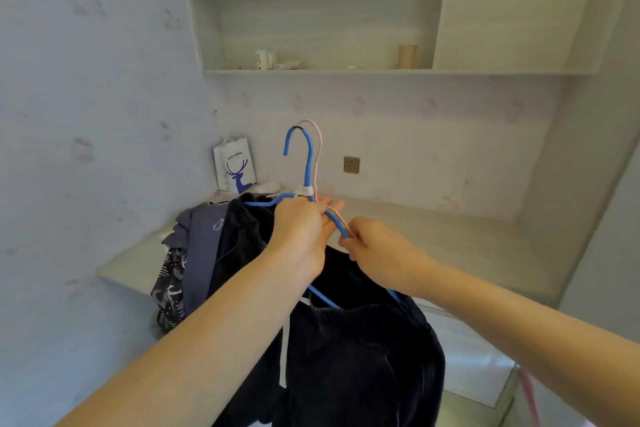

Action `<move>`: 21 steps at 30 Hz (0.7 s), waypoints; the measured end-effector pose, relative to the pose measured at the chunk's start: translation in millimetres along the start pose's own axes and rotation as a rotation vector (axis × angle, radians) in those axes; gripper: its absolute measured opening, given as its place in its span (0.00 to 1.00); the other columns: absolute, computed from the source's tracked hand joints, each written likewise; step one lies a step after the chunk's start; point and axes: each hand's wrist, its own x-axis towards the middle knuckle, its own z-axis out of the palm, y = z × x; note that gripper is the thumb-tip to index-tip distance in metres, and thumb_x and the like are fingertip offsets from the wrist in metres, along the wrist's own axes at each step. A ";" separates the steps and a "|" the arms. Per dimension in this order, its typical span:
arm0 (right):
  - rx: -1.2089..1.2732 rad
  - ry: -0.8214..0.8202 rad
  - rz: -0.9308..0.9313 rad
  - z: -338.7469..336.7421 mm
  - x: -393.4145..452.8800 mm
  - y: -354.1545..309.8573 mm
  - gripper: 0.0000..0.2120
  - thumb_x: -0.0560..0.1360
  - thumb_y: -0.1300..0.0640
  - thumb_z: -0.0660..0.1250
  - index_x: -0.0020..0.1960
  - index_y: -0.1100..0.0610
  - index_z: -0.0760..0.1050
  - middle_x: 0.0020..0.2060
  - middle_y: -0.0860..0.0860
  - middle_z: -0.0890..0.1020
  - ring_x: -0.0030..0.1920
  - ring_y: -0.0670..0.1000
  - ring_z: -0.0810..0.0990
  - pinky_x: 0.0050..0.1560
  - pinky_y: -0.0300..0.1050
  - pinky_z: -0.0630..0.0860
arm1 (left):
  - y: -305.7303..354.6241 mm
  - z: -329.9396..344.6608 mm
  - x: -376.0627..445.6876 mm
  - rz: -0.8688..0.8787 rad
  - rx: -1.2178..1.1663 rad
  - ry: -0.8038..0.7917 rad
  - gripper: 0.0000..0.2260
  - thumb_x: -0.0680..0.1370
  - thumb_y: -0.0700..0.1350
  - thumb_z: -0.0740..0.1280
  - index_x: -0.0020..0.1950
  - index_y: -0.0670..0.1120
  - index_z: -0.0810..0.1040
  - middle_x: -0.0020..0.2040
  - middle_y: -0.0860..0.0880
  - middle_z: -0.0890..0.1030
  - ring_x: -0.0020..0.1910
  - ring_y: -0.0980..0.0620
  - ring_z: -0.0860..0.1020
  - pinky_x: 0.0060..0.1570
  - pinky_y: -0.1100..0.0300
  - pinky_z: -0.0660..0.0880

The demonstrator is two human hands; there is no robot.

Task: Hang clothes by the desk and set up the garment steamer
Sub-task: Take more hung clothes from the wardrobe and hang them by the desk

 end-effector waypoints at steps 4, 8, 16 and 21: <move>0.072 0.001 -0.043 11.1 35.9 -1.7 0.06 0.81 0.60 0.55 0.50 0.59 0.70 0.39 0.52 0.73 0.34 0.47 0.68 0.33 0.39 0.65 | 6.4 -15.5 26.2 0.084 0.112 0.055 0.15 0.80 0.31 0.57 0.65 0.37 0.70 0.59 0.39 0.78 0.54 0.44 0.80 0.49 0.54 0.79; 0.202 0.062 -0.063 20.7 74.4 4.0 0.07 0.81 0.60 0.55 0.47 0.58 0.70 0.34 0.49 0.70 0.32 0.48 0.66 0.31 0.40 0.62 | 14.0 -30.0 54.9 0.218 0.383 0.079 0.07 0.79 0.35 0.62 0.50 0.40 0.79 0.50 0.42 0.82 0.46 0.52 0.81 0.50 0.55 0.79; 0.351 -0.017 -0.153 -4.4 161.6 25.0 0.13 0.81 0.57 0.58 0.38 0.52 0.68 0.28 0.46 0.67 0.29 0.46 0.64 0.32 0.41 0.62 | 26.1 -82.5 126.9 0.865 0.965 0.211 0.11 0.78 0.37 0.64 0.53 0.50 0.80 0.49 0.55 0.83 0.51 0.67 0.78 0.55 0.72 0.70; 0.333 -0.099 -0.211 -18.8 219.7 47.7 0.11 0.80 0.57 0.60 0.39 0.54 0.70 0.30 0.47 0.67 0.32 0.47 0.64 0.35 0.42 0.62 | 35.3 -121.4 191.1 0.870 1.294 0.200 0.18 0.78 0.43 0.67 0.66 0.53 0.70 0.62 0.56 0.72 0.59 0.72 0.65 0.58 0.80 0.59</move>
